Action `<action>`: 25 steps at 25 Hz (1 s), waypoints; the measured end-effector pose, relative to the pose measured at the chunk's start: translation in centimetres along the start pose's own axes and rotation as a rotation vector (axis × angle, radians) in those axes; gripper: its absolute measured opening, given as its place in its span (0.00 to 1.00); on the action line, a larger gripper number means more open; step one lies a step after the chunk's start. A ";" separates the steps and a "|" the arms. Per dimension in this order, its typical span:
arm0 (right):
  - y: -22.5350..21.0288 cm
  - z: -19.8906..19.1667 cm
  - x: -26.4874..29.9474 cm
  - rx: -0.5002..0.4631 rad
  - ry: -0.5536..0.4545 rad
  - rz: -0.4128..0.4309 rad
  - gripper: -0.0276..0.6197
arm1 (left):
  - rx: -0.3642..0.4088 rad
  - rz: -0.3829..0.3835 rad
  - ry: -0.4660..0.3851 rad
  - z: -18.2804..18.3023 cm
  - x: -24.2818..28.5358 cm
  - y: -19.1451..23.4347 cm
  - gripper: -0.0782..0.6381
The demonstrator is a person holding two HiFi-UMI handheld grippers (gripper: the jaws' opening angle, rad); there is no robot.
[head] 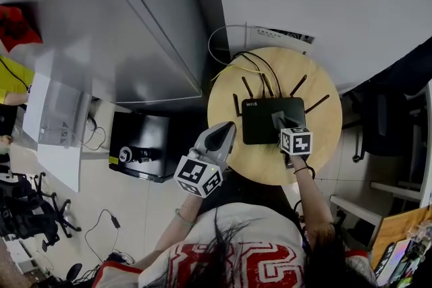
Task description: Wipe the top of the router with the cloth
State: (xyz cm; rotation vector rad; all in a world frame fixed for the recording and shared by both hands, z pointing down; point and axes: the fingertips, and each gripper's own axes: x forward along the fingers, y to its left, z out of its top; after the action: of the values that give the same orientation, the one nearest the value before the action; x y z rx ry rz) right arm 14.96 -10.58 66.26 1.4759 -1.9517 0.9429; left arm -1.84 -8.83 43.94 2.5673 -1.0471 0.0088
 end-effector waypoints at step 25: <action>-1.4 -0.2 -1.5 0.090 -0.039 -0.039 0.10 | -0.012 0.011 0.007 -0.3 -0.1 0.4 0.11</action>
State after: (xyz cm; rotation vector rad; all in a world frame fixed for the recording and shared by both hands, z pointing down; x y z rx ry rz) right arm 16.72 -9.75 65.63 1.5878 -1.9236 1.0044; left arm -2.09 -8.93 44.36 2.5489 -1.0559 0.0150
